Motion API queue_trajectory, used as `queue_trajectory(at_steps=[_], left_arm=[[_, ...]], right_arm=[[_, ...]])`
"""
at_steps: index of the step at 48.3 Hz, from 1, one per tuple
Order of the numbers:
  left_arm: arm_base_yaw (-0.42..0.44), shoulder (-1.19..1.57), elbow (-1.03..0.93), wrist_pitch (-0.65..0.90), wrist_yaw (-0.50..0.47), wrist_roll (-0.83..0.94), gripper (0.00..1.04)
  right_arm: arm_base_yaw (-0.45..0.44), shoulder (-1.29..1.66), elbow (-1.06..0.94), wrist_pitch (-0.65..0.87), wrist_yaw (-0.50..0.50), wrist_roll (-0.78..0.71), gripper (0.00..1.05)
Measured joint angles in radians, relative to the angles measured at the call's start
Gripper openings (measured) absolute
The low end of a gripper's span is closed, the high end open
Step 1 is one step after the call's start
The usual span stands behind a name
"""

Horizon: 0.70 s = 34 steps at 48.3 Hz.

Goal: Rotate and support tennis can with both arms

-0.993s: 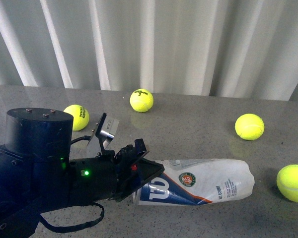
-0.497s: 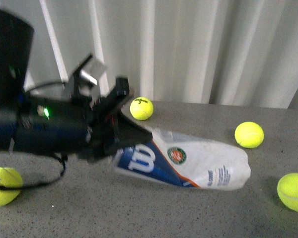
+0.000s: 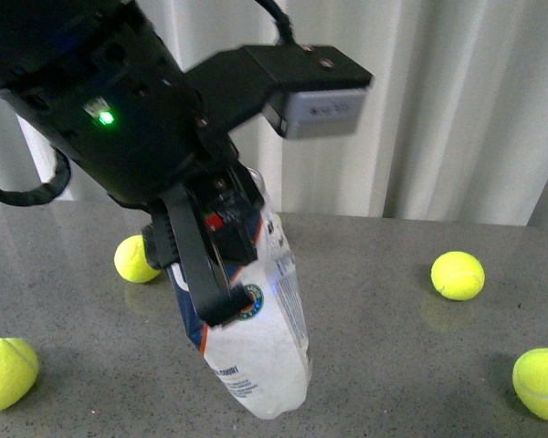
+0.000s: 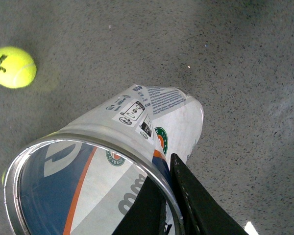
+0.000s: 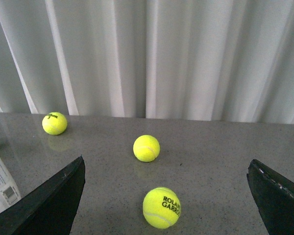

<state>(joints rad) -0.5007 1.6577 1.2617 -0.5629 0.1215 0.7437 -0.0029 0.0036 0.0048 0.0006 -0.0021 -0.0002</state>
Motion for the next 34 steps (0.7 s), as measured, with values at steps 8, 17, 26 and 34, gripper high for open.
queue_trajectory(at_steps=[8, 17, 26, 34], left_arm=[[-0.062, 0.081, 0.07, -0.005, -0.072, 0.088, 0.04], [-0.08, 0.135, 0.093, 0.03, -0.145, 0.116, 0.04], [-0.082, 0.186, 0.093, 0.088, -0.199, 0.123, 0.04], [-0.084, 0.187, 0.074, 0.117, -0.191, 0.111, 0.04]], right_arm=[[0.0, 0.0, 0.0, 0.0, 0.0, 0.0, 0.98], [0.0, 0.0, 0.0, 0.0, 0.0, 0.0, 0.98], [0.0, 0.0, 0.0, 0.0, 0.0, 0.0, 0.98], [0.0, 0.0, 0.0, 0.0, 0.0, 0.0, 0.98]])
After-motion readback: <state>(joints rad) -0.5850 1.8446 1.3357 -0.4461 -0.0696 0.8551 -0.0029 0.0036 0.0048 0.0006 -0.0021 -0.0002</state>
